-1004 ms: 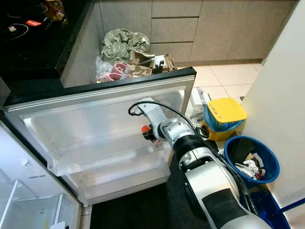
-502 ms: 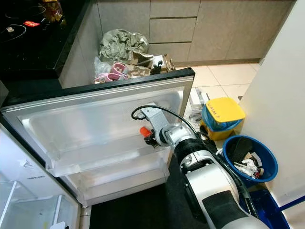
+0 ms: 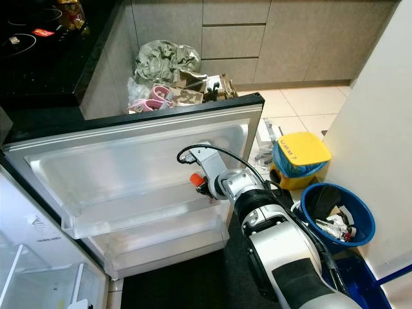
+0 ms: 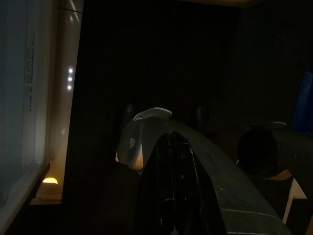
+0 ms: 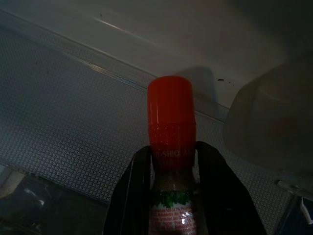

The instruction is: Restocking fridge

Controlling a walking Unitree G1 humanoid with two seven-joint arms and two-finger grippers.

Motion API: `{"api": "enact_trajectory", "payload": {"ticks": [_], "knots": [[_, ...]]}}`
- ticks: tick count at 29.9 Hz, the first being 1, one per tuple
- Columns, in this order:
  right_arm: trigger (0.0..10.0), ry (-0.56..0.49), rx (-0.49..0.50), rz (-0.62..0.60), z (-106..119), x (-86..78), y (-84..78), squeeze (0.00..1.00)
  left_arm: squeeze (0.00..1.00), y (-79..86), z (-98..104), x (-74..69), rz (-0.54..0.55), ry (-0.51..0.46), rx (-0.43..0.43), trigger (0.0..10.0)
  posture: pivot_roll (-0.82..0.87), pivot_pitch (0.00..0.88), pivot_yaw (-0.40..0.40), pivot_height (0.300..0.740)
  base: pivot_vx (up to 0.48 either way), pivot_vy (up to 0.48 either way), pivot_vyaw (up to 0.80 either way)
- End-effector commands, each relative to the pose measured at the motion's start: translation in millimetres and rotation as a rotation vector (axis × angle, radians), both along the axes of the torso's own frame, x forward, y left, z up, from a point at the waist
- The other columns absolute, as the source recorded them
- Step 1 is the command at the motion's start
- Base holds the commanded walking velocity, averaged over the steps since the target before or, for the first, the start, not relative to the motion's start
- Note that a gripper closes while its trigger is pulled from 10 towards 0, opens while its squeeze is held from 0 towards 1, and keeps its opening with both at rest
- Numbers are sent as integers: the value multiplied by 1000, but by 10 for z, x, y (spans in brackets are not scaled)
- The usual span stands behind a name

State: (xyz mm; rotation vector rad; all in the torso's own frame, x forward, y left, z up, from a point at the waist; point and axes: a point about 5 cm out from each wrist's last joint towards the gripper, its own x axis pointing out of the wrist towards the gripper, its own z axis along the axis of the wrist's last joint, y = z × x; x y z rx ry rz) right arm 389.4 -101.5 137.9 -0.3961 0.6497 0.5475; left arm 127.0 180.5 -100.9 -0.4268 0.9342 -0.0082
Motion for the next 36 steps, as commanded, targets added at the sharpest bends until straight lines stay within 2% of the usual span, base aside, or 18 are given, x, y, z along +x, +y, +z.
{"api": "enact_trajectory", "payload": {"ticks": [1,7,8,15,18,21,23,25,27,31,32,36], "knots": [[0,37,-14,-22,-124,-44,-92,0,0,-66,-49,-125,2,44,-18,10000,-43,152,-32,740,0,0,0],[0,-25,18,0,-24,5,-78,0,0,-65,-46,-116,2,40,-18,10000,-43,152,-32,740,0,0,0],[0,-73,73,36,80,41,-60,0,0,-53,-30,-76,12,22,-21,10000,-44,152,-31,740,0,0,0],[0,-142,167,102,236,73,-90,0,0,26,26,57,61,-34,-23,10000,-41,150,-31,740,0,0,0],[0,-221,240,224,351,53,-104,0,0,89,92,199,64,-91,-24,10000,-38,146,-29,740,0,0,0],[0,-250,255,267,379,38,-114,0,0,97,116,247,50,-113,-29,10000,-35,144,-28,740,0,0,0],[0,-275,288,322,410,8,-125,0,0,97,156,319,15,-148,-45,10000,-31,142,-27,740,0,0,0],[0,-310,373,399,500,-51,-119,0,0,69,218,418,-67,-203,-74,10000,-30,139,-21,740,0,0,0],[0,-310,373,399,500,-51,-119,0,0,69,218,418,-67,-203,-74,10000,-30,139,-21,740,0,0,0],[0,-354,503,515,643,-173,-125,0,0,-11,332,574,-232,-288,-153,10000,-31,132,-15,740,0,0,0],[0,-354,503,515,643,-173,-125,0,0,-11,332,574,-232,-288,-153,10000,-31,132,-15,740,0,0,0],[0,-360,611,637,732,-330,-181,0,0,-119,466,708,-480,-362,-227,10000,-28,125,-10,740,0,0,0]]}}
